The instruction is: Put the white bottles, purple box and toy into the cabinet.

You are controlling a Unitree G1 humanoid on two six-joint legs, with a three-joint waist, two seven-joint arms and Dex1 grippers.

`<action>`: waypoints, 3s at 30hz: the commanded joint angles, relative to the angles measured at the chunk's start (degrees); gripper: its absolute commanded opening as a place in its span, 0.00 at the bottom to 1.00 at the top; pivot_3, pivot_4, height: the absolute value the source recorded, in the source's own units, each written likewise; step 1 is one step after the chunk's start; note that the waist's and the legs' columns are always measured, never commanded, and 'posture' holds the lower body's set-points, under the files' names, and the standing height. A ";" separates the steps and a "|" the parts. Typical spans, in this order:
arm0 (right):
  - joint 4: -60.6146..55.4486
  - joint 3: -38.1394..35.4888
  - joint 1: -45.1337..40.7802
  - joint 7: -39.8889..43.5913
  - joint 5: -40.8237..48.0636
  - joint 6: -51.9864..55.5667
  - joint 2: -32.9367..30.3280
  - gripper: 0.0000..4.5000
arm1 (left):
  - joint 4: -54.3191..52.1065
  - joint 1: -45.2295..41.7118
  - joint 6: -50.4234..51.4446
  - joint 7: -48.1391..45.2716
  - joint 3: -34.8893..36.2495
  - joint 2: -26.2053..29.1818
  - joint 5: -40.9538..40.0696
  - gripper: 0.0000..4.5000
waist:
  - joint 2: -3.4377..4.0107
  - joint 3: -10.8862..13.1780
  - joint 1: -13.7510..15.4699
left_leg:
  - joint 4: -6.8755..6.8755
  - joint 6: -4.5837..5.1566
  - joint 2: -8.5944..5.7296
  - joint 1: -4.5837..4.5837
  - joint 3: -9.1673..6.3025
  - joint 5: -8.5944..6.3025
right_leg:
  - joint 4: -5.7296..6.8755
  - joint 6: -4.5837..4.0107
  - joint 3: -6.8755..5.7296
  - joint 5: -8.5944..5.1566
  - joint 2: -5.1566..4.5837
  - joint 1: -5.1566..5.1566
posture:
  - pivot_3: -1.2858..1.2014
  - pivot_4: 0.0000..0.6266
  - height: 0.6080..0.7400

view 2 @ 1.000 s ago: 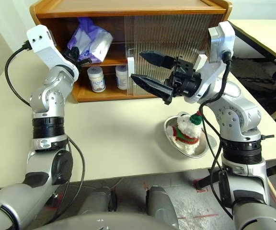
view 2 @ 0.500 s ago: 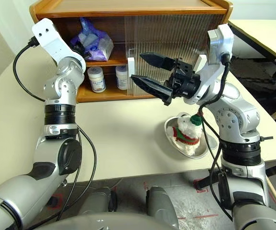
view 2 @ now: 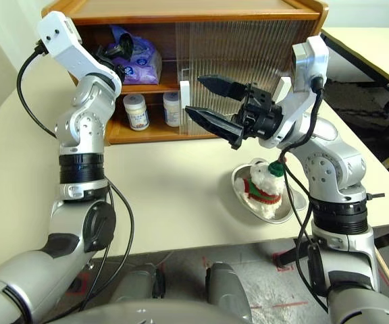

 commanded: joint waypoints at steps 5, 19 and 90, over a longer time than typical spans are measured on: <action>0.18 0.19 -0.88 0.39 -0.36 -0.71 -0.16 1.00 | -5.31 5.52 1.03 -11.73 -5.78 6.94 -0.02 1.00 | 0.00 0.00 0.09 | 0.00 0.15 -0.01 0.03 0.00 0.10 | 0.02 -0.01 0.04 -0.01 0.03 0.01 | 0.51 0.00 1.00; 0.09 0.16 -0.75 0.32 -0.70 -1.21 0.21 1.00 | -4.38 12.06 8.55 -21.29 -12.43 12.16 0.50 0.09 | 0.01 0.00 0.06 | 0.00 0.18 0.32 0.03 0.03 0.11 | 0.02 -0.01 0.08 -0.01 0.03 0.00 | 0.51 0.00 1.00; -4.82 -0.94 2.36 -3.01 2.13 2.16 -2.93 1.00 | 14.24 9.90 -19.84 -11.96 -28.75 -11.15 16.28 0.00 | 0.04 -0.01 -1.55 | 0.01 0.14 0.33 0.02 0.15 0.08 | -0.27 0.24 0.23 -0.15 0.14 0.05 | 0.48 0.00 1.00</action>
